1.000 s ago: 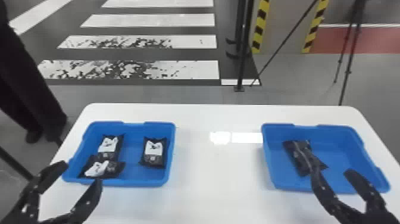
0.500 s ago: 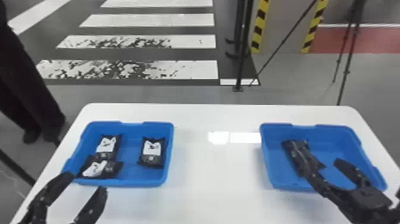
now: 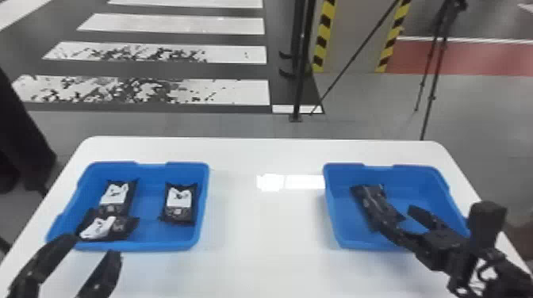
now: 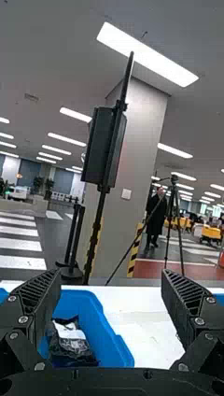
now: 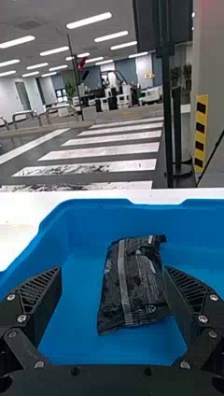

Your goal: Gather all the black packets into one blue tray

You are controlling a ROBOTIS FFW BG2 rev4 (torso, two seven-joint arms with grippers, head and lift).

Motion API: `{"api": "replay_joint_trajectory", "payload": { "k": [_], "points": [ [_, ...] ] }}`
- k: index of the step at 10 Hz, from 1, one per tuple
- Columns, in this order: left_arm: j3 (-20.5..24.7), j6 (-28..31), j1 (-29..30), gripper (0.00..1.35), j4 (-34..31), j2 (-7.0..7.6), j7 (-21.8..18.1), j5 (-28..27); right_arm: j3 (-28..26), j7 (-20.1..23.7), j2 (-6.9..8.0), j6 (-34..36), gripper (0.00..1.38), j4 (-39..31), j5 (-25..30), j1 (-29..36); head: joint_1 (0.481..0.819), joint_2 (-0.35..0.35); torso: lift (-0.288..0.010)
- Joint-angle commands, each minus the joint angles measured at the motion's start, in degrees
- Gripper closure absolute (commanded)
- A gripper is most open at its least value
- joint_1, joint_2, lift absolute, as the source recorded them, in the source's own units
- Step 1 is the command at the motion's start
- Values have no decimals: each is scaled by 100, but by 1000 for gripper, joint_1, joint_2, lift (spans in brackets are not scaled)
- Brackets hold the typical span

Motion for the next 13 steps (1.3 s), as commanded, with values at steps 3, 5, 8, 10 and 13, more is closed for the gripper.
{"api": "replay_joint_trajectory", "payload": {
  "k": [3, 5, 8, 10, 13],
  "points": [
    [-76, 186, -73, 251, 0, 36, 0, 35, 100, 35, -158, 480, 223, 407, 253, -511, 695, -77, -110],
    [-134, 271, -130, 251, 14, 44, 0, 23, 191, 70, -246, 649, 223, 815, 345, -834, 695, -80, -110],
    [-202, 341, -214, 251, 113, 88, 0, 58, 237, 140, -317, 832, 274, 1504, 642, -1242, 695, -89, -110],
    [-248, 355, -270, 251, 183, 106, 0, 69, 283, 167, -343, 944, 1039, 1616, 630, -1369, 695, -97, -110],
    [-259, 355, -284, 251, 197, 123, 0, 92, 271, 158, -317, 480, 1285, 1349, 745, -1242, 695, -101, -110]
  ]
}}
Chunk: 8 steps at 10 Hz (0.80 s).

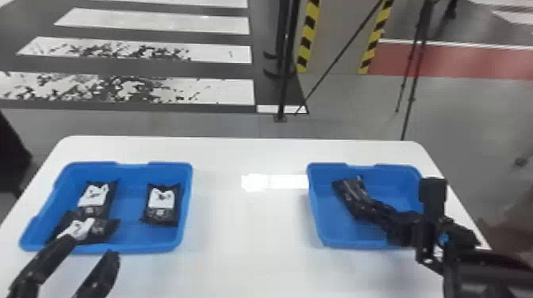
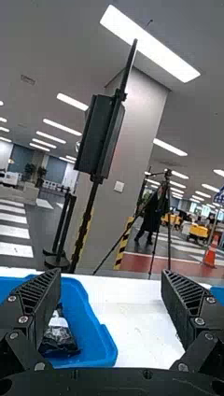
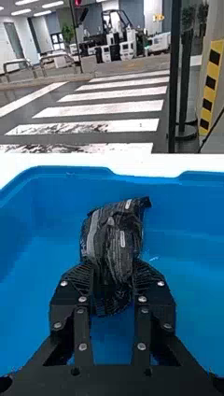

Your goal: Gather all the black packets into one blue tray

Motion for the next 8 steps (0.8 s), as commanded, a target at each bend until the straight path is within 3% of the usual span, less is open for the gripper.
{"api": "replay_joint_trajectory", "payload": {
  "k": [1, 5, 7, 8],
  "points": [
    [4, 41, 0, 249, 0, 24, -9, 27, -31, 0, 22, -114, 1285, -421, -68, 228, 695, -99, -110],
    [-133, 843, -296, 246, 0, 164, -185, 507, -111, 9, 145, 168, 1285, -2587, -251, 1381, 695, -98, -110],
    [-476, 1757, -971, 251, 140, 279, -440, 747, 278, 79, 163, 393, 1285, -3543, -353, 1873, 695, -99, -110],
    [-739, 2150, -1421, 251, 365, 358, -607, 793, 483, 150, 189, 407, 1285, -3656, -445, 1999, 695, -94, -110]
  ]
}}
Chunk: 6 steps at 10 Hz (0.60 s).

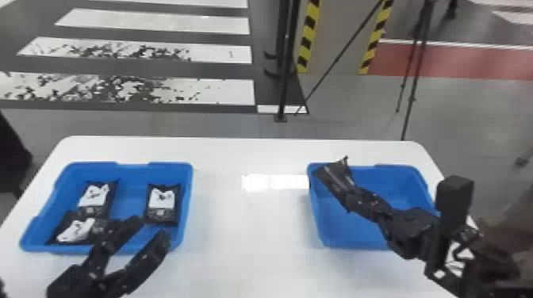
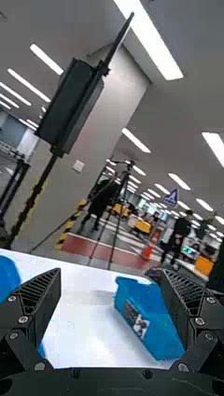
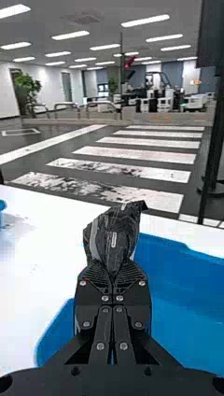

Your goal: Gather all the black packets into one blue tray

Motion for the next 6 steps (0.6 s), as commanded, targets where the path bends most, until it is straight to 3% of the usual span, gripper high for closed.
{"api": "replay_joint_trajectory", "payload": {
  "k": [1, 3, 6],
  "points": [
    [-503, 764, -743, 251, 401, 115, -131, 202, 283, 37, 42, 5, 1285, -121, -141, 166, 695, -87, -110],
    [-972, 1481, -1600, 252, 1034, 132, -368, 602, 511, 142, 42, 5, 1285, -360, -187, 279, 695, -110, -110],
    [-1463, 1467, -2304, 256, 1807, 106, -377, 1584, 820, 300, 25, 5, 1285, -923, -381, 532, 695, -111, -110]
  ]
}}
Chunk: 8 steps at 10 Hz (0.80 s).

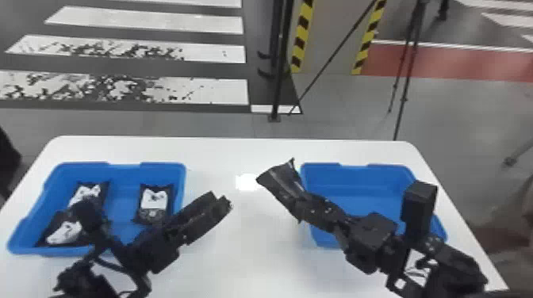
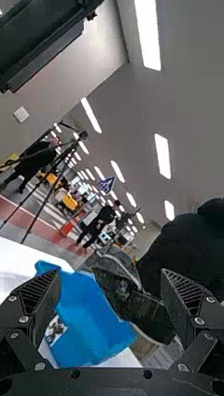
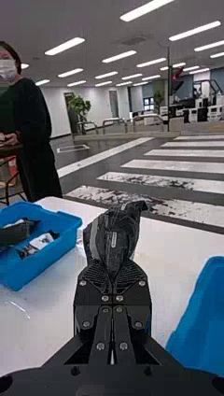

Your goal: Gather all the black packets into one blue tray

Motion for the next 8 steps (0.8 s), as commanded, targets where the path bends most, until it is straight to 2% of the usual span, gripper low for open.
{"api": "replay_joint_trajectory", "payload": {
  "k": [1, 5, 6, 7, 8],
  "points": [
    [-389, -40, -312, 260, 421, -2, 0, 704, 233, 110, -37, 0, 1285, -311, 22, 77, 695, -101, -110],
    [-881, -293, -649, 344, 660, -46, 0, 1298, 782, 383, -142, 70, 1285, -494, 45, 63, 695, -72, -110],
    [-915, -392, -663, 536, 674, -46, 0, 1366, 816, 418, -151, 127, 1285, -438, 68, 63, 695, -63, -110],
    [-926, -603, -649, 901, 688, -46, -9, 1378, 827, 436, -151, 141, 1285, -395, 45, 63, 695, -53, -110],
    [-926, -828, -649, 1151, 702, -37, -9, 1172, 827, 436, -142, 141, 1285, -409, 56, 63, 695, -49, -110]
  ]
}}
